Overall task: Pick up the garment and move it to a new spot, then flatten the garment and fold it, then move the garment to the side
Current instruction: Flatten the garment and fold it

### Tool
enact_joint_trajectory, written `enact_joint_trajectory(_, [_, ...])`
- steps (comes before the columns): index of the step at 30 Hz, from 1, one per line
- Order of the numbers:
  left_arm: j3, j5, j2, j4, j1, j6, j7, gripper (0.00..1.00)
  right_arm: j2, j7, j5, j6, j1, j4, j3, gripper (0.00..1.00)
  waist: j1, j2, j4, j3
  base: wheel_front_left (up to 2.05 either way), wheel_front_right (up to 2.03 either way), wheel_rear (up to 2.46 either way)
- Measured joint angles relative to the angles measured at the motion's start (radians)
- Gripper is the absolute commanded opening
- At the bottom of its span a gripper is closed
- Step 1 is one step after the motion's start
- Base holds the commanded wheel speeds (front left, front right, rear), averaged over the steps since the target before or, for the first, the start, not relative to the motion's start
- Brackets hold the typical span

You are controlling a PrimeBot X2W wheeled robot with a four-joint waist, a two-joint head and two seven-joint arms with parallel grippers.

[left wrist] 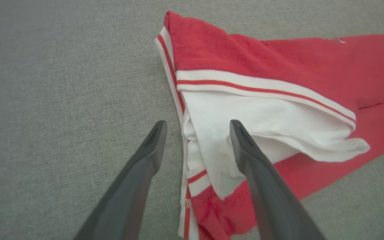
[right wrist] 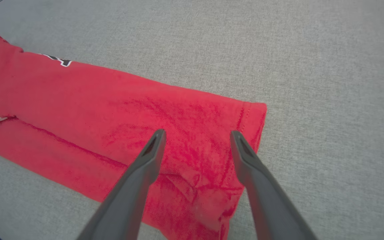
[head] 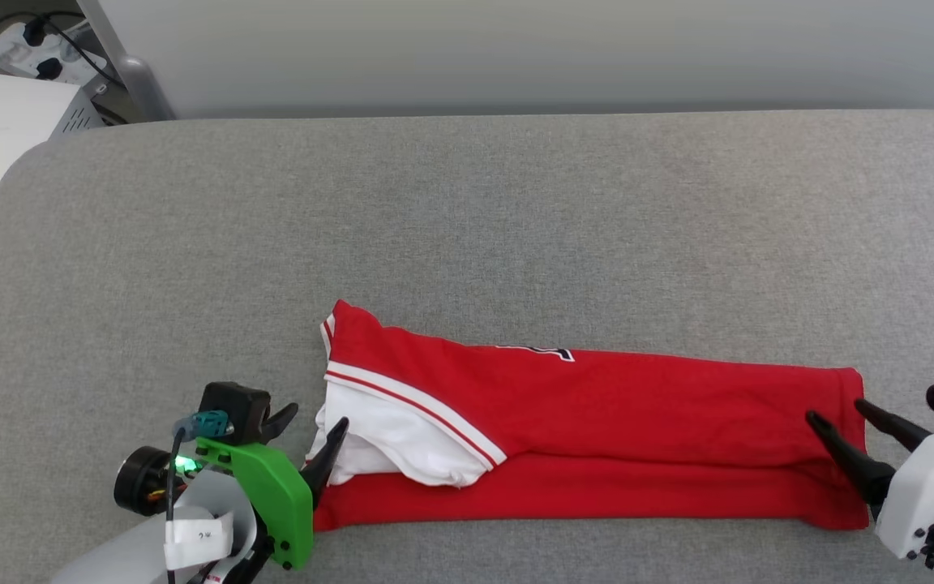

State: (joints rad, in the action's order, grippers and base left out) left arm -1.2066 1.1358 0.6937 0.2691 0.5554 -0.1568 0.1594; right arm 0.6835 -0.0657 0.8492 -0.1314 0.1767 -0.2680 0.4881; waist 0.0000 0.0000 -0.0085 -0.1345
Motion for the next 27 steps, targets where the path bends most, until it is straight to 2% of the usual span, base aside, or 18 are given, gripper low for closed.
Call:
enact_joint_trajectory(7, [0.103, -0.072, 0.0, -0.04, -0.044, -0.124, 0.093, 1.0, 0.051, -0.033, 0.061, 0.0, -0.036, 0.108, -0.144, 1.0, 0.0, 0.0, 0.007, 0.024, 0.0, 0.0, 0.0])
enact_joint_trajectory(13, [0.277, -0.24, -0.03, -0.113, -0.107, -0.194, 0.096, 1.0, 0.053, -0.189, 0.236, 0.0, -0.087, 0.099, -0.241, 1.0, 0.0, 0.0, 0.021, 0.015, 0.0, 0.0, 0.0])
enact_joint_trajectory(17, [0.415, -0.362, -0.075, -0.155, -0.184, -0.219, 0.096, 1.0, 0.063, -0.281, 0.302, 0.0, -0.093, 0.051, -0.266, 1.0, 0.0, 0.0, 0.029, -0.001, 0.0, 0.0, 0.0])
enact_joint_trajectory(21, [0.541, -0.492, -0.124, -0.182, -0.247, -0.244, 0.096, 1.0, 0.056, -0.32, 0.309, 0.0, -0.091, 0.007, -0.261, 1.0, 0.0, 0.0, 0.042, -0.018, 0.0, 0.0, 0.0])
enact_joint_trajectory(27, [0.679, -0.625, -0.214, -0.206, -0.332, -0.231, 0.096, 1.0, 0.02, -0.353, 0.301, 0.0, -0.063, -0.032, -0.206, 1.0, 0.0, 0.0, 0.064, -0.044, 0.0, 0.0, 0.0])
